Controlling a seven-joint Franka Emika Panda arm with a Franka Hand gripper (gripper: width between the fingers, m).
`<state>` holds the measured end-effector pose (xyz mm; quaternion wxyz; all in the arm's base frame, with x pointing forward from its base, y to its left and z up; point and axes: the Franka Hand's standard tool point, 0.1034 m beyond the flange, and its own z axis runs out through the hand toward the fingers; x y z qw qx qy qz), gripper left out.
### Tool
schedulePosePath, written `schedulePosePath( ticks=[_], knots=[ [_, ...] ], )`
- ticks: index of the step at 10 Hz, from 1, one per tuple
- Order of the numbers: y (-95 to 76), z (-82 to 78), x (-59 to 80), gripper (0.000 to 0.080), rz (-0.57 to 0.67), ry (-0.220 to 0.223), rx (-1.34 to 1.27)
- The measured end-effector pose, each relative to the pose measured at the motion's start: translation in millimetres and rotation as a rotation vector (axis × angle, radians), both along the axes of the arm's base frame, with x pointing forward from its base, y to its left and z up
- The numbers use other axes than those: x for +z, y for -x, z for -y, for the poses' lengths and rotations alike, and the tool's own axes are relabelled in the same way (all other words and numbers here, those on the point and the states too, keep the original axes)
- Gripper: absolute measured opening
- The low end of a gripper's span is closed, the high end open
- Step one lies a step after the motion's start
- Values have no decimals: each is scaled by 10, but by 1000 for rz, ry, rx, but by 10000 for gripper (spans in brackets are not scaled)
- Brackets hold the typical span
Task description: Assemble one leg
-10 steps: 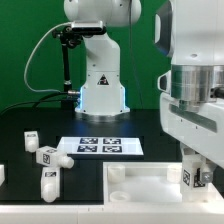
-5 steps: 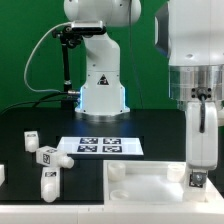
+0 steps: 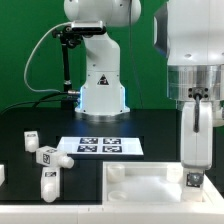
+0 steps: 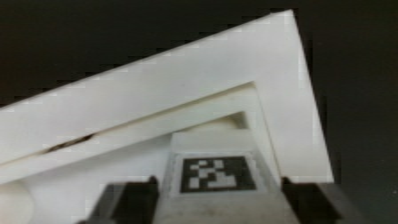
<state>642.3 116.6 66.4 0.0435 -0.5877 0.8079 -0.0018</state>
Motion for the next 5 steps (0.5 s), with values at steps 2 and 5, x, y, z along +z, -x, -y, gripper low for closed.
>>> schedulePosePath(
  ticks=[2, 5],
  knots=[
    [-9, -120, 391, 610, 51, -27, 38],
    [-3, -113, 391, 647, 49, -27, 38]
  ],
)
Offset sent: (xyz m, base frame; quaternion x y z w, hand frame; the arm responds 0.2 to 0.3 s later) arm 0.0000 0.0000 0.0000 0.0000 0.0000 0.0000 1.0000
